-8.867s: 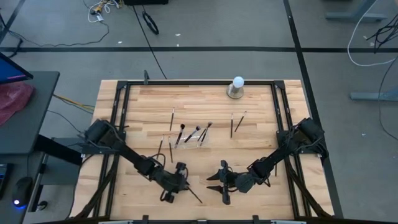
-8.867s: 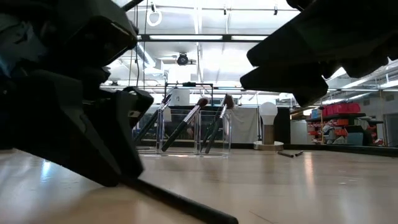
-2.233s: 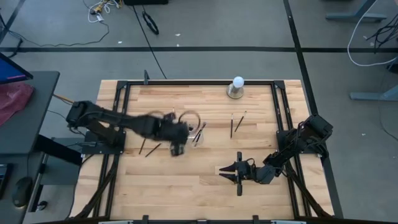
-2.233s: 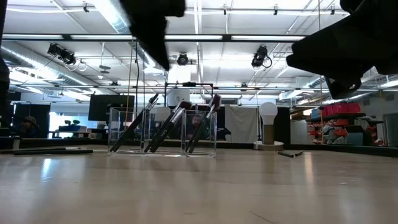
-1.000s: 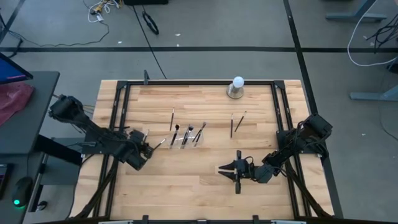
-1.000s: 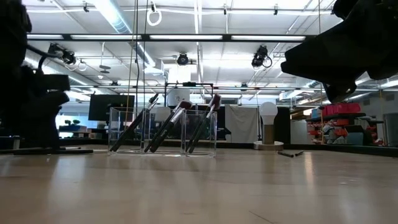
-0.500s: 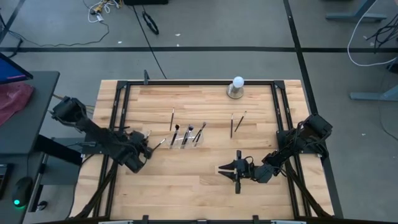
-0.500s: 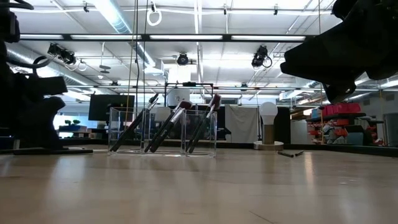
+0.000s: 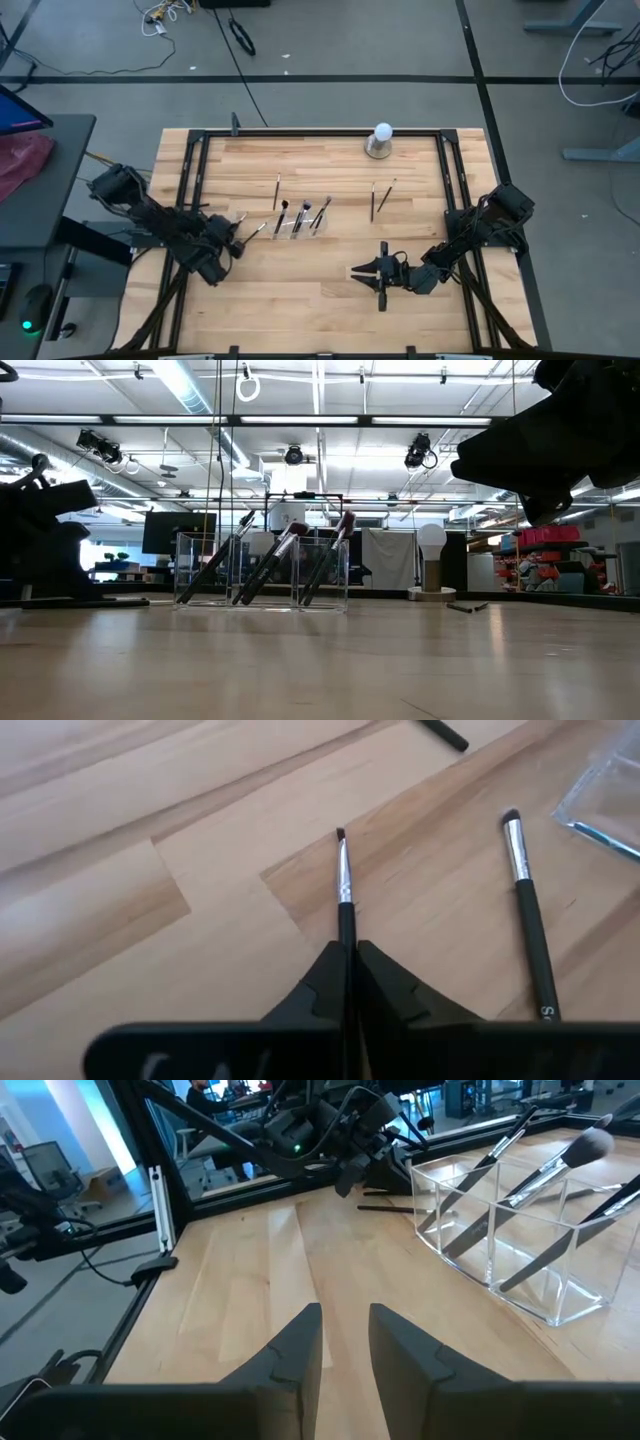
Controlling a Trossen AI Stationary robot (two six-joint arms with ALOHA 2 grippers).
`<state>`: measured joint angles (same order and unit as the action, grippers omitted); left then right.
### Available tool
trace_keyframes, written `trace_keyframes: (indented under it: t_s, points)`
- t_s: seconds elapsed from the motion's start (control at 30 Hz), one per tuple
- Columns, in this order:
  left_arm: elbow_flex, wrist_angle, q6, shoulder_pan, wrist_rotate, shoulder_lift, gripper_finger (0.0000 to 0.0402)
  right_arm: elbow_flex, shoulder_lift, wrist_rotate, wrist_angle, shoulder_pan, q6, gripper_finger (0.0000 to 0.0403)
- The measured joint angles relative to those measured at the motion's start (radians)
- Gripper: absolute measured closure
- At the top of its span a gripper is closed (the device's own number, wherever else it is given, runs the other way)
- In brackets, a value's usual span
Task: Put items in baskets/containers
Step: Put the eyeshadow brush into the transparent organizer
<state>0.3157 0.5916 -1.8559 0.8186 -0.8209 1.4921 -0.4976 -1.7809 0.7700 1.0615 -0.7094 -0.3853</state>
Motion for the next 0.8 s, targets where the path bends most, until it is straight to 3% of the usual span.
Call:
trace_keyframes:
  t_s: [0.27, 0.4, 0.63, 0.8]
  points:
    - [0.041, 0.142, -0.020, 0.010, 0.035, -0.058, 0.0389, 0.000, 0.000, 0.000, 0.000, 0.000, -0.003, 0.0316]
    - [0.087, 0.254, -0.018, 0.009, 0.004, -0.105, 0.0386, 0.000, 0.000, 0.000, 0.000, 0.000, -0.007, 0.0316]
    - [0.224, 0.458, 0.023, 0.009, -0.158, -0.177, 0.0388, 0.000, 0.000, 0.000, 0.007, 0.001, -0.007, 0.0316]
    - [0.381, 0.463, 0.240, 0.009, -0.255, -0.207, 0.0384, 0.000, 0.000, -0.003, 0.023, 0.001, -0.007, 0.0316]
